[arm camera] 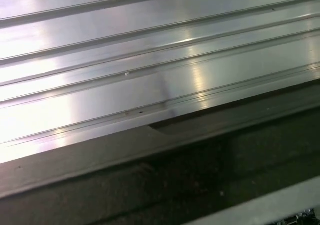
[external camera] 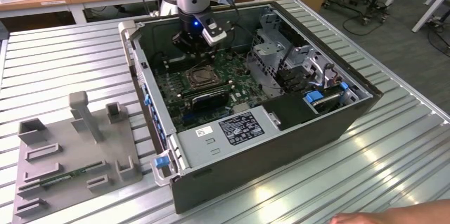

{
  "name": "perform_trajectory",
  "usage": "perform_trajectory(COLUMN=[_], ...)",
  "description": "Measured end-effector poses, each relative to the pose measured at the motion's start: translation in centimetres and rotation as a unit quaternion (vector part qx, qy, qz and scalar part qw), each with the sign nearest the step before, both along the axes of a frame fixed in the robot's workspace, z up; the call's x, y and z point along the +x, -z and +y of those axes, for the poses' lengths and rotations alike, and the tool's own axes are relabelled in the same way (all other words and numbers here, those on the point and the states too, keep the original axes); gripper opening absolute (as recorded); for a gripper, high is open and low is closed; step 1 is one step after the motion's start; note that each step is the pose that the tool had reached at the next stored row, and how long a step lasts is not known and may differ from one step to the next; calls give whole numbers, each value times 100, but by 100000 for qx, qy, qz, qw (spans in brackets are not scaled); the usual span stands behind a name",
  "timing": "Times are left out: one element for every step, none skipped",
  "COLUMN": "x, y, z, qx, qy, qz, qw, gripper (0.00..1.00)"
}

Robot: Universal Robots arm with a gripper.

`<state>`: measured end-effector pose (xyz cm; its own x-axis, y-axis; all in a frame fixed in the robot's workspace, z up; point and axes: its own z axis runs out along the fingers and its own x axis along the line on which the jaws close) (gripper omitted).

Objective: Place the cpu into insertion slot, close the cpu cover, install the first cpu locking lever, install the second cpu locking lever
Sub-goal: 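Install the first cpu locking lever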

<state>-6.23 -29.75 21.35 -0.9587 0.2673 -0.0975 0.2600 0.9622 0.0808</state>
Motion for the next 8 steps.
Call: perform_trajectory(x=[0, 0, 0, 0, 0, 0, 0, 0], y=[0, 0, -1, 0, 0, 0, 0, -1], z=[0, 0, 0, 1, 0, -2, -4, -7], qx=[371, 667, 790, 832, 848, 860, 862, 852], qy=[0, -1, 5, 9, 6, 1, 0, 1], qz=[-1, -4, 1, -3, -4, -9, -6, 1], qw=[99999, 99998, 99997, 99997, 99996, 99996, 99996, 99996], gripper=[11, 11, 11, 11, 11, 11, 11, 11])
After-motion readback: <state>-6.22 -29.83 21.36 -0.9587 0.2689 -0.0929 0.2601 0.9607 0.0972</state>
